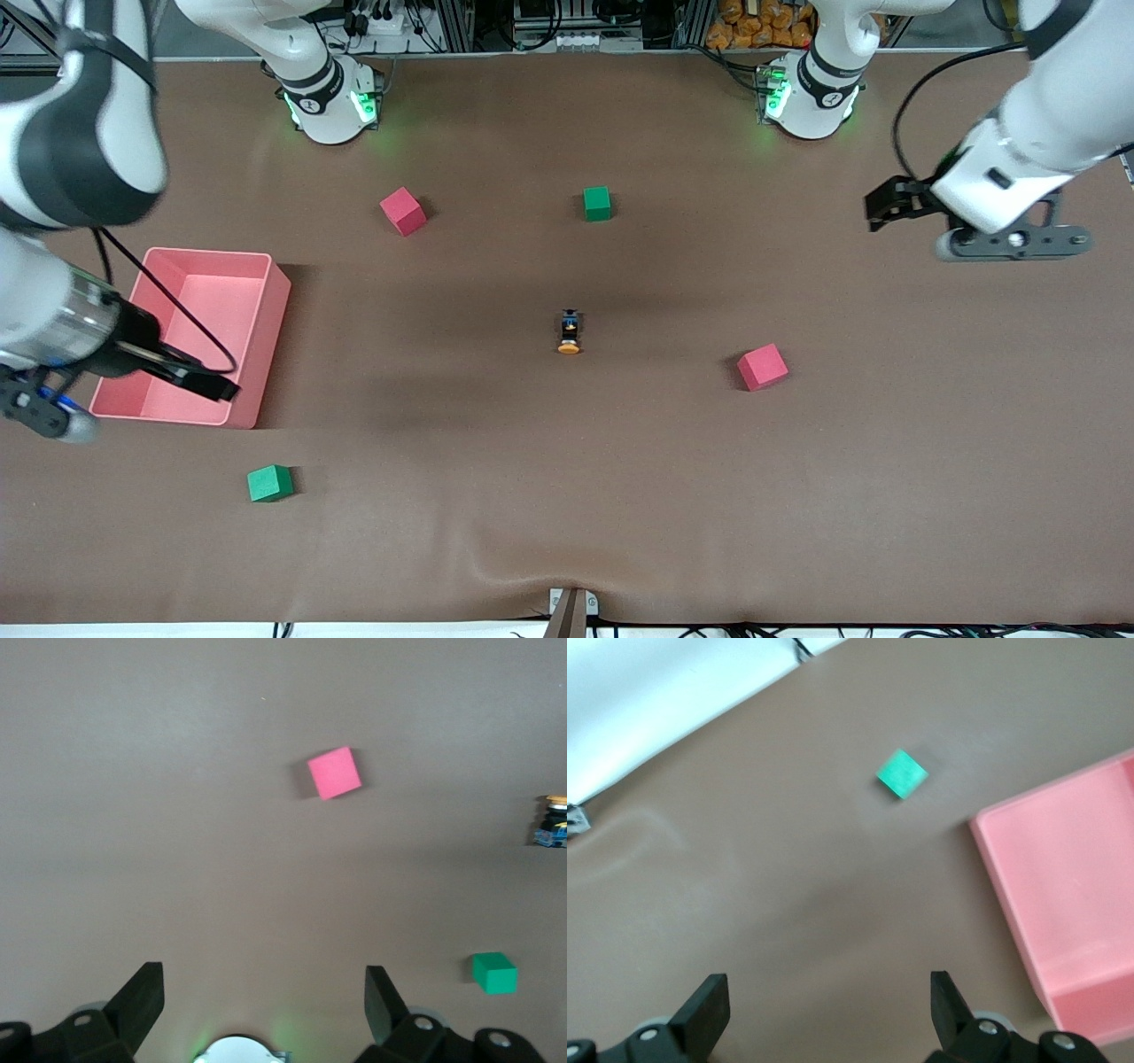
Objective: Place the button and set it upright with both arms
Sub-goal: 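Reach the left gripper to the button lying on the table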
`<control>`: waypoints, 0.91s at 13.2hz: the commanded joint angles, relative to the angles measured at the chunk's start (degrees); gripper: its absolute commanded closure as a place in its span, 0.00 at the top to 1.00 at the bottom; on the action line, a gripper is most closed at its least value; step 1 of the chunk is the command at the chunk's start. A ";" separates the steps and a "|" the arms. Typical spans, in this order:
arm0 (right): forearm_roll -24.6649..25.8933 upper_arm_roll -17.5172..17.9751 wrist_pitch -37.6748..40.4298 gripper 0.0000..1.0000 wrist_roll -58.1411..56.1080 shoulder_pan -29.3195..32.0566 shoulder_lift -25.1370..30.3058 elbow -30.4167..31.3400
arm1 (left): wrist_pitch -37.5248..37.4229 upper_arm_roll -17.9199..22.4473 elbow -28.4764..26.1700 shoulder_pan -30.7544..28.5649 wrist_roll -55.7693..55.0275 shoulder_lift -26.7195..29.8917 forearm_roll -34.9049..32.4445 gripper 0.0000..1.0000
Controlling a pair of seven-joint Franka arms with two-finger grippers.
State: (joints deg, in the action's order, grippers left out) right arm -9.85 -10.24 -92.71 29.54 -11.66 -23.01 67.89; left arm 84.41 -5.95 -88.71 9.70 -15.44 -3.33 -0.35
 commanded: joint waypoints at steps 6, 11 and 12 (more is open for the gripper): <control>4.14 5.49 10.62 1.00 -6.86 7.53 13.06 5.04 | 6.98 0.24 3.97 15.06 -12.15 -14.65 2.09 1.00; 6.16 11.02 9.57 1.00 -6.86 11.13 20.80 13.84 | 9.71 0.24 13.64 19.73 -14.97 -29.08 11.60 1.00; 6.16 11.12 9.39 1.00 -6.86 10.96 21.94 15.42 | 11.72 0.24 14.35 20.52 -14.97 -31.10 11.68 1.00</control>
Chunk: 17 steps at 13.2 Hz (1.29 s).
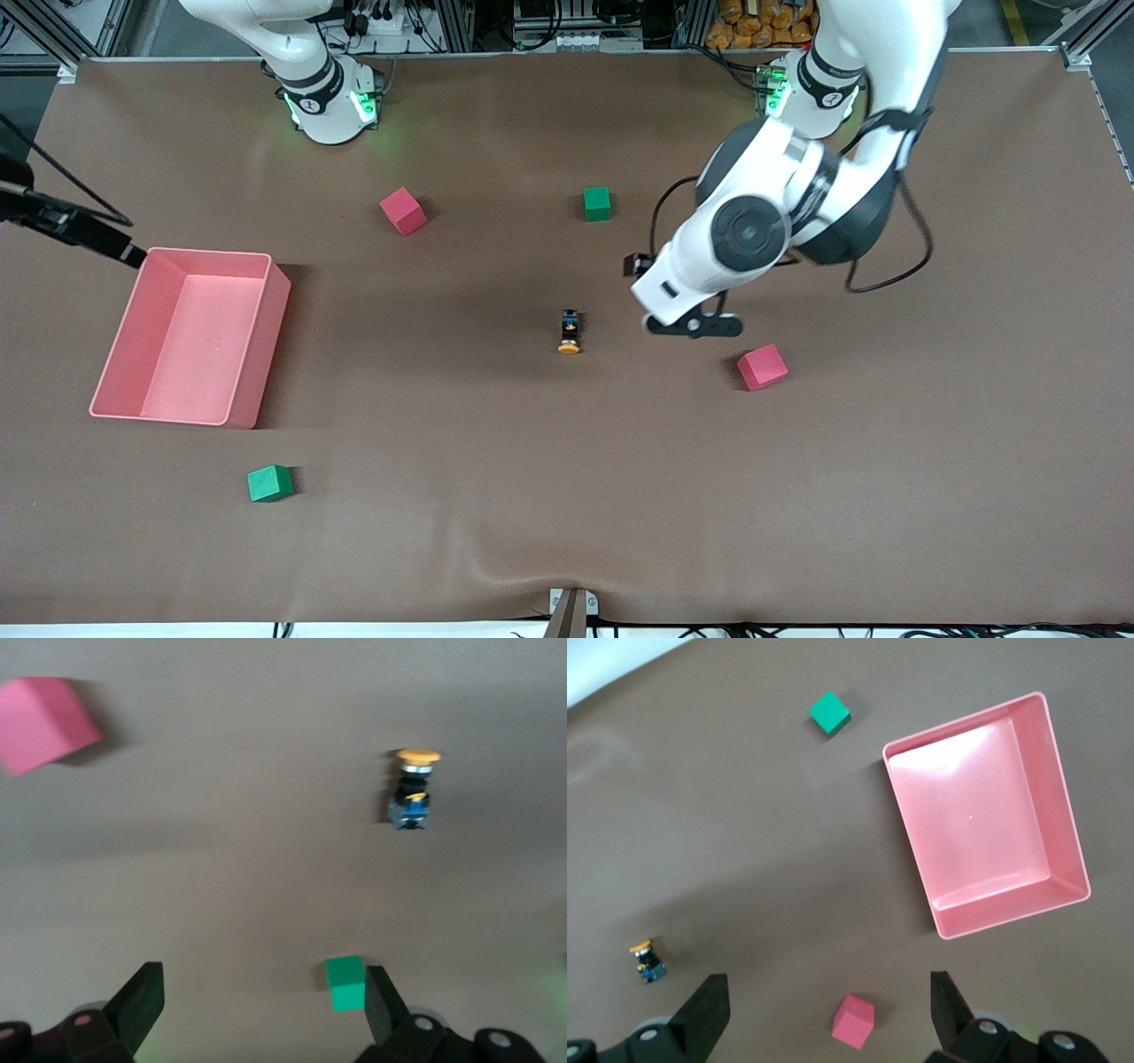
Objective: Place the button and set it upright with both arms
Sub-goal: 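Reach the left gripper to the button lying on the table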
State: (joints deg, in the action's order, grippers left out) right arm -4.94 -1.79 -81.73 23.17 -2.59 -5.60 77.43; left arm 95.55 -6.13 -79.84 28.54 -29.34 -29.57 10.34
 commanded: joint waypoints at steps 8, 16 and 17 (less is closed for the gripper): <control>6.41 3.36 -5.29 1.00 -6.35 1.63 8.94 11.43 | 15.61 0.41 8.92 5.30 -2.04 -18.32 9.50 1.00; 6.69 6.80 -5.20 1.00 -7.17 4.70 8.76 10.99 | 21.69 0.94 8.57 8.29 -3.27 -21.93 10.23 1.00; 6.61 6.80 -5.20 1.00 -7.17 4.70 8.76 10.99 | 21.78 0.94 8.56 8.38 -3.27 -22.02 10.14 1.00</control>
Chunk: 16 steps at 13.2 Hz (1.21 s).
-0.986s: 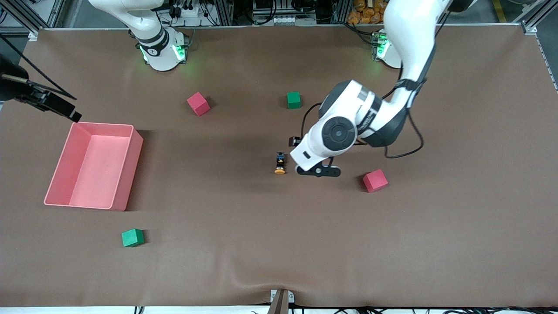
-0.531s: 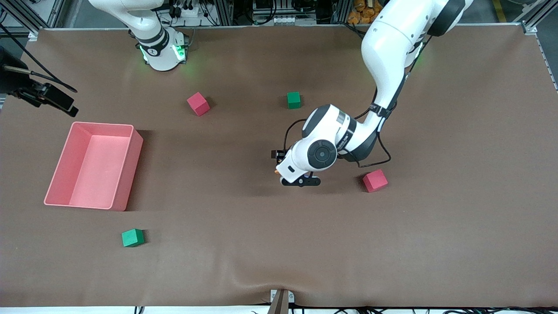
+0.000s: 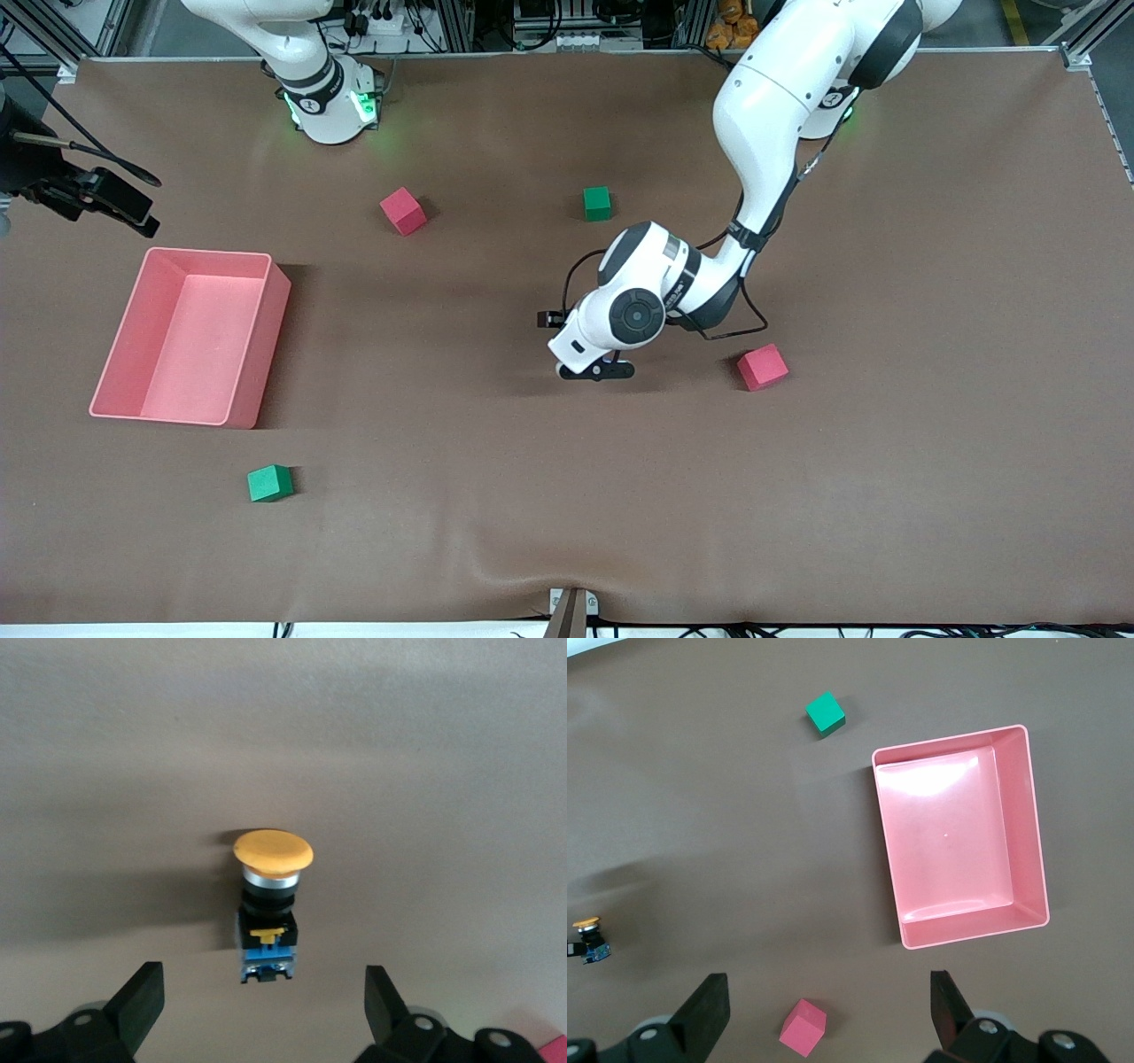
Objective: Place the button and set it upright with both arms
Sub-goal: 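Close the left gripper around the button's base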
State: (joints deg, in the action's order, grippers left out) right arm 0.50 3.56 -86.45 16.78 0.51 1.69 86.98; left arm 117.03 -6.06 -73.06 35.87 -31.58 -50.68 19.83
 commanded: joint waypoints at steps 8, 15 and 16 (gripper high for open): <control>1.17 1.37 -0.38 1.00 -0.87 1.08 1.39 0.91 | 2.85 1.57 1.87 2.45 -0.59 -3.19 0.12 0.68; 0.73 1.28 -0.38 1.00 -0.87 1.34 1.39 0.91 | 2.85 2.89 1.87 3.07 -0.24 -3.80 0.03 0.57; 0.73 1.28 -0.47 1.00 -0.87 1.34 1.39 0.82 | 2.85 2.89 1.87 3.07 -0.24 -3.81 0.03 0.56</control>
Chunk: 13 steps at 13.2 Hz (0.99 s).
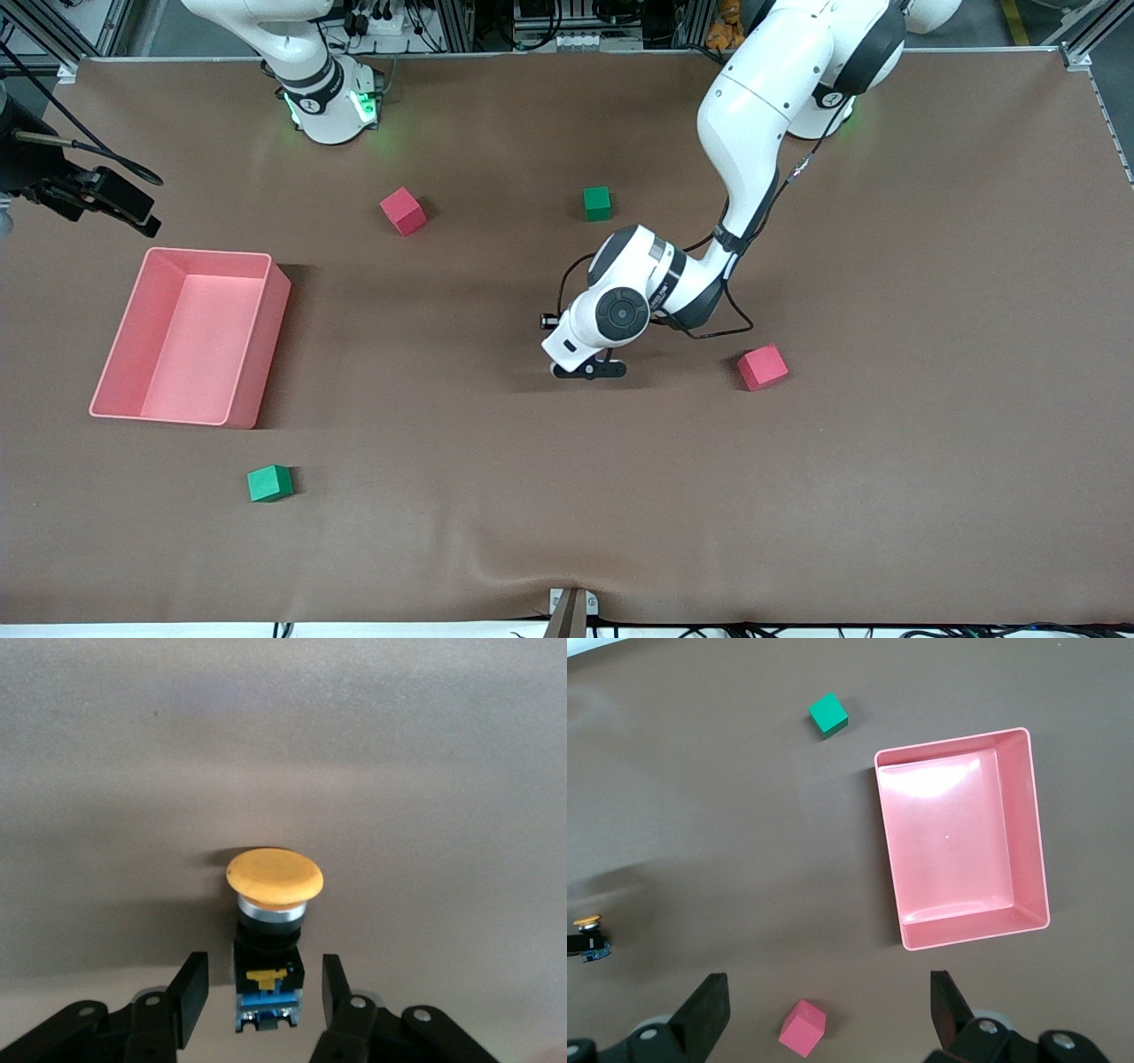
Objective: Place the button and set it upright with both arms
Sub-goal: 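Close the left gripper around the button's base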
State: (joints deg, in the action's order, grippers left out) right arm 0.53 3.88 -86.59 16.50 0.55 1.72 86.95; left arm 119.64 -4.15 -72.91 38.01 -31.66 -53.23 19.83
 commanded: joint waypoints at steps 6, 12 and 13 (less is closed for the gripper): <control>0.70 0.95 -0.33 1.00 -0.59 1.30 1.27 0.85 | 0.15 0.99 1.63 0.92 -0.15 -1.35 0.03 0.09; 0.61 0.86 -0.42 1.00 -0.59 1.47 1.27 0.94 | 0.24 1.60 1.63 1.01 -4.00 0.75 -0.05 0.00; 0.61 0.86 -0.51 1.00 -0.59 1.56 1.18 0.94 | 0.67 1.69 1.72 1.88 -6.46 1.54 -0.75 0.00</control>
State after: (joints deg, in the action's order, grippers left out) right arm 0.53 3.86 -86.67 16.50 0.69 1.72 86.95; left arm 119.82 -3.74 -71.25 38.13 -34.12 -53.49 19.80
